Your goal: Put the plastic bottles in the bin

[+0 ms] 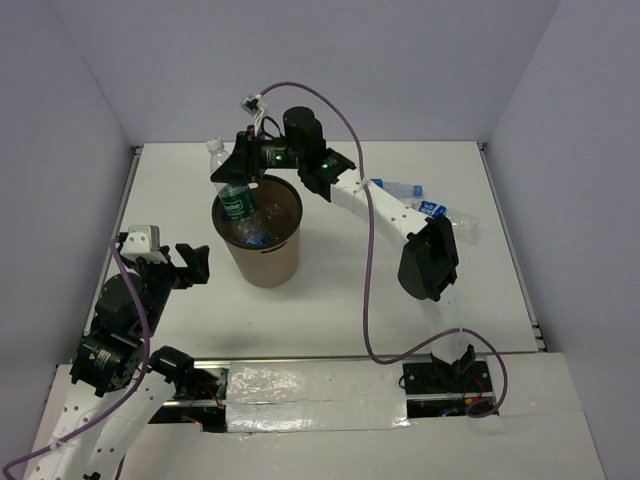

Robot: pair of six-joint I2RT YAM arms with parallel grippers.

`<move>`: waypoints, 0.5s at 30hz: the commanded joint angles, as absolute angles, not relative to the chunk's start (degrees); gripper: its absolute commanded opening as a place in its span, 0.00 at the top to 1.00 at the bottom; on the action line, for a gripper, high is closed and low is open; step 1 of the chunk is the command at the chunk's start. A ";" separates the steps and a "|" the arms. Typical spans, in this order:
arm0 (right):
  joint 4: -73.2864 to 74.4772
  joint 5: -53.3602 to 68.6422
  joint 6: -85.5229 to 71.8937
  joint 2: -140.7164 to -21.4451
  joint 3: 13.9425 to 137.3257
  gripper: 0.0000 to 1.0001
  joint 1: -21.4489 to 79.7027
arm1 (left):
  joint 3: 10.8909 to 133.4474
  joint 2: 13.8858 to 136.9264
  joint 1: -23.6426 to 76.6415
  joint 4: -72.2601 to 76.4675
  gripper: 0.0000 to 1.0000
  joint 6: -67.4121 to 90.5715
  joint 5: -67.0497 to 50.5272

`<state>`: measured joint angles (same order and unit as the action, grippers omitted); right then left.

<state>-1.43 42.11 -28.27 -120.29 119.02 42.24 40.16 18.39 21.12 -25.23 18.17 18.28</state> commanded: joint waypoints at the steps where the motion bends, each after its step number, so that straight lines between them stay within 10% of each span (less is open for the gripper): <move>1: -7.82 43.33 -30.41 -119.53 117.25 0.40 42.45 | 40.25 18.81 20.65 -22.24 0.00 17.67 18.37; 7: -5.37 42.02 -25.15 -114.80 112.86 0.06 42.54 | 40.25 18.99 20.57 -22.24 0.01 17.67 18.28; 15: 1.21 40.96 -13.37 -103.64 103.54 0.00 41.93 | 40.34 18.54 20.57 -22.24 0.01 17.67 18.11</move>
